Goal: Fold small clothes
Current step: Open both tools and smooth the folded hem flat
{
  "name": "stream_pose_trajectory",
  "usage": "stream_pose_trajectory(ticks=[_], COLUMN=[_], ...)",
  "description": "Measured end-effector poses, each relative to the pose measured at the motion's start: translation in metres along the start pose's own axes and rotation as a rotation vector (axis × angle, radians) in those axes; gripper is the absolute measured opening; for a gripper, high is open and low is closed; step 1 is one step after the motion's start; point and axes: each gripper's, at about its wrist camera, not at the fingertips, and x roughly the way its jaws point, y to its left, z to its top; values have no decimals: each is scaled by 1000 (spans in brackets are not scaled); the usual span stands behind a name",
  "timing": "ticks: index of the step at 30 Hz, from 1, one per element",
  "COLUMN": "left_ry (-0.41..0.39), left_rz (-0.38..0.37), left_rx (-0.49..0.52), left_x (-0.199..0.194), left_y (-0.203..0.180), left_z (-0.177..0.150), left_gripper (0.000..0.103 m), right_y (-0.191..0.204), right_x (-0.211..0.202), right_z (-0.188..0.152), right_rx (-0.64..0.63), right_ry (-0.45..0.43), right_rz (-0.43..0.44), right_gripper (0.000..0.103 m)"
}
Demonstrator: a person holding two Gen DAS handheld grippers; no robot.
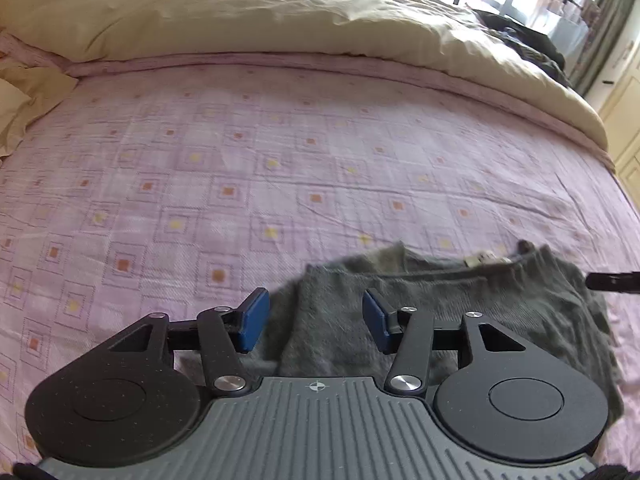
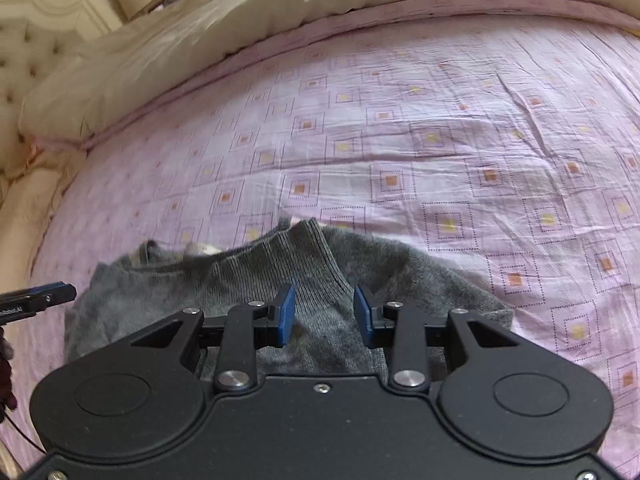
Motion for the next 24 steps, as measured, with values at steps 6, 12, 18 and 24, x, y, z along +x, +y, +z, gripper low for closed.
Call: stream_pose_trajectory(ticks=[6,12,18,24], left_ry=[58,49,38,79], left_rz=[-27,-41,-64,-72], left_rx=[47,74,136,165], left_x=[5,0,-8,-4], left_y=[-24,-45,-67,-78], left_z=[-24,-33,-39,-56], left_gripper=[51,51,54,54], right_y=[15,26,19,69], right_x=[25,48,24,-4], right_z=[4,8,12,-16], right_rx=[-115,-258,-156,-229], right_ry=[38,84,-12,-66], right_rz=[-36,-162,-171,39], right_gripper=[45,4,17,50])
